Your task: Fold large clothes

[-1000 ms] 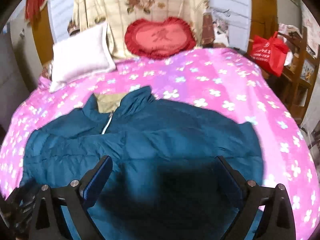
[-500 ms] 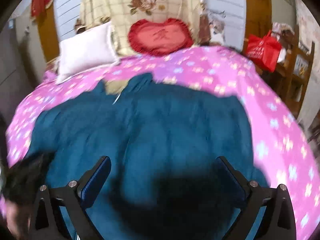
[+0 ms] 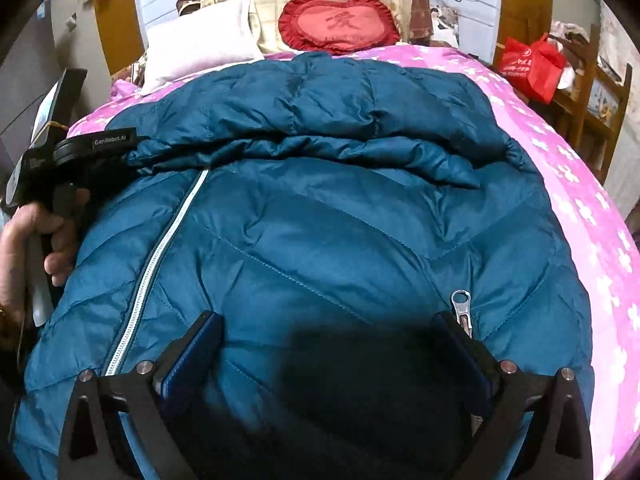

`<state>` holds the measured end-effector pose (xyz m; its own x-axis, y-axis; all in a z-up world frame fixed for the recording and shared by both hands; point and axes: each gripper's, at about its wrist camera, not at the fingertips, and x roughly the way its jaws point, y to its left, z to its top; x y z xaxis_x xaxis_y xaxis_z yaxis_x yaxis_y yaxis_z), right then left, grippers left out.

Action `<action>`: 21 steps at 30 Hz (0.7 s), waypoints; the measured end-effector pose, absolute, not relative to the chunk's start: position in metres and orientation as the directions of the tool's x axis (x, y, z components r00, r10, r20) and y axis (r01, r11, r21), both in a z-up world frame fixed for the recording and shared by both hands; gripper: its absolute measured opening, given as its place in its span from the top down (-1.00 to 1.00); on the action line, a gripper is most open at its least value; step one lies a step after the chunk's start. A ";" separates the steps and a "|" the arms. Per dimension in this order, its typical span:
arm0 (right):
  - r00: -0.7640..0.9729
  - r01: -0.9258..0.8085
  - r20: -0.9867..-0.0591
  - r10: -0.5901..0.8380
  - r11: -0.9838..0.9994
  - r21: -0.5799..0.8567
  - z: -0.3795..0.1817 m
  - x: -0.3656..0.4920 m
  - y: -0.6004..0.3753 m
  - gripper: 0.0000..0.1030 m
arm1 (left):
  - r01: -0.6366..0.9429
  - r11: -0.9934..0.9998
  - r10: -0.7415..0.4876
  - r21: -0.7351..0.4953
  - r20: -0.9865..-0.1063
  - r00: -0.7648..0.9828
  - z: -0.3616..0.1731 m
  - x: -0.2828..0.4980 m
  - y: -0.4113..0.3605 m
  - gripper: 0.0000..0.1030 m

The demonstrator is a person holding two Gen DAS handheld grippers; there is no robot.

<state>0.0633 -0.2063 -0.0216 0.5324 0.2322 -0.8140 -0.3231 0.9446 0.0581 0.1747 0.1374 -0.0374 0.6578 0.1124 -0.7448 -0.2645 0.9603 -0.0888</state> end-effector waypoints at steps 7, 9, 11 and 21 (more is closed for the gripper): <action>0.538 -0.324 -0.816 0.209 0.946 0.028 -0.024 0.067 -0.201 -1.00 | -0.261 0.963 0.124 -0.067 -0.750 0.649 -0.039 0.178 0.133 -0.37; 0.540 -0.324 -0.817 0.201 0.946 0.018 -0.025 0.062 -0.199 -1.00 | -0.259 0.963 0.120 -0.071 -0.750 0.650 -0.039 0.178 0.133 -0.37; 0.540 -0.324 -0.817 0.200 0.946 0.017 -0.025 0.060 -0.201 -1.00 | -0.255 0.963 0.108 -0.084 -0.749 0.654 -0.039 0.178 0.136 -0.38; 0.540 -0.325 -0.817 0.199 0.946 0.016 -0.025 0.063 -0.201 -1.00 | -0.265 0.957 0.071 -0.117 -0.794 0.604 -0.011 0.166 0.141 -0.39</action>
<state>0.0632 -0.2008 -0.0249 0.5404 0.1993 -0.8174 -0.3246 0.9457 0.0160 0.1655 0.1410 -0.0114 0.6040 0.0706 -0.7939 -0.2653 0.9571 -0.1168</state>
